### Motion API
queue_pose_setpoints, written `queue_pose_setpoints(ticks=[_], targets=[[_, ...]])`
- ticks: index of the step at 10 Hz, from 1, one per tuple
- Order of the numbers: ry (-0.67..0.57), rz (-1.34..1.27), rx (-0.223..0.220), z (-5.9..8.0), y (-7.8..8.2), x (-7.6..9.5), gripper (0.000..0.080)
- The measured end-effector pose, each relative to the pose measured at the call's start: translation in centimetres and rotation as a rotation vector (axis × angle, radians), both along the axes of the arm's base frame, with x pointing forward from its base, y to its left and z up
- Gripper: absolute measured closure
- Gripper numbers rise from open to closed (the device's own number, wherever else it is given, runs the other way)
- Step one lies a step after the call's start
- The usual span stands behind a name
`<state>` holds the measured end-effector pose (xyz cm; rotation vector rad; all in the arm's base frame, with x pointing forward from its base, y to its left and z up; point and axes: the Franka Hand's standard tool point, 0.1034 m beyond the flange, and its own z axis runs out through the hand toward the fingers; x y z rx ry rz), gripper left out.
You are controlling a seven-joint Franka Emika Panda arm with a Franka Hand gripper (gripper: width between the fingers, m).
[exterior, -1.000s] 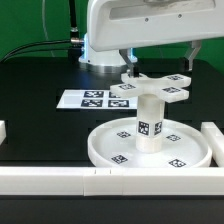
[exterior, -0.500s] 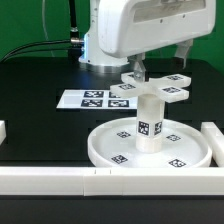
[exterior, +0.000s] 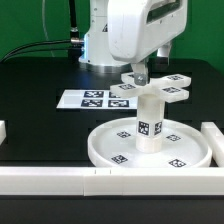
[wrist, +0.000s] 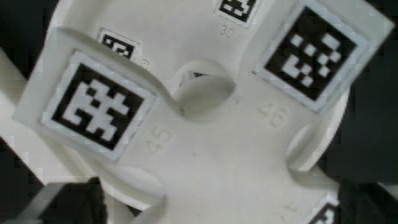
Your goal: Assemble round table
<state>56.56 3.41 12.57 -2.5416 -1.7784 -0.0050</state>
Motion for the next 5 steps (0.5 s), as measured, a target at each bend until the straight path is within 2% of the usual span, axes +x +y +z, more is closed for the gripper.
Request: queue_pose_setpoints(ticks=[3, 5], targets=[[-0.001, 0.092, -0.013, -0.20, -0.04, -0.08, 0.0151], [0.006, 0.061, -0.013, -0.59, 0.29, -0.29, 0.0151]])
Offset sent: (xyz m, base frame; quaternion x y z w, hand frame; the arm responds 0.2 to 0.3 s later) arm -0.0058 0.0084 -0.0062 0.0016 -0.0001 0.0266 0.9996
